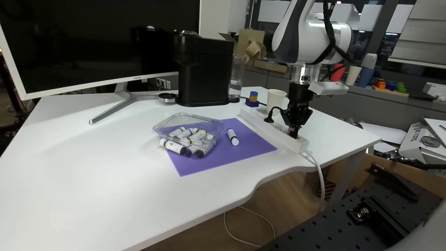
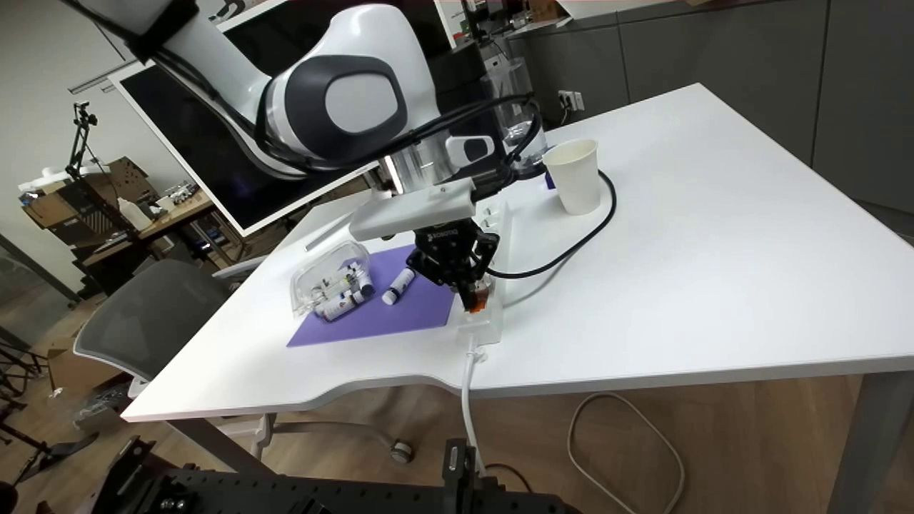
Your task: Flick the last switch on the extension cord, then open the plastic box on the table
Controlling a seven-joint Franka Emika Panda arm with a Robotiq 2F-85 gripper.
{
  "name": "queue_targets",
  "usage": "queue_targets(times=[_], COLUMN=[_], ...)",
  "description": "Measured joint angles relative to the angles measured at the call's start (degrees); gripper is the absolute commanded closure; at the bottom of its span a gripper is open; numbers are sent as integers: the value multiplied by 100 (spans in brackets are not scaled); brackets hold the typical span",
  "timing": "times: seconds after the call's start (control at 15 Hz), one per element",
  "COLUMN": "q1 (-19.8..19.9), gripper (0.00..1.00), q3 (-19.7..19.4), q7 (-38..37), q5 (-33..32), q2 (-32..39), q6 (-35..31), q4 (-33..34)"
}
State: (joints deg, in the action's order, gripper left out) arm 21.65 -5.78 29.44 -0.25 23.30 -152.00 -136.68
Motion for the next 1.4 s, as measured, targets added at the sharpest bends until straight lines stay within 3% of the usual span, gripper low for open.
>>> queue_targets(times=[0.27, 0.6, 0.67, 0.8, 1.0, 1.4], q1=[-190, -729, -822, -985, -1239, -1850], gripper=[100, 100, 74, 68, 47, 5], q3=[-20, -195, -211, -203, -92, 383], q7=[8, -221, -268, -308, -308, -344], q5=[-395, -1218, -1370, -1561, -1595, -1592], q2=[-226, -1321, -1590, -2064, -2441, -2396], q6=[-23, -174, -203, -232, -324, -718], q4=[-228, -862, -976, -1139, -1212, -1285])
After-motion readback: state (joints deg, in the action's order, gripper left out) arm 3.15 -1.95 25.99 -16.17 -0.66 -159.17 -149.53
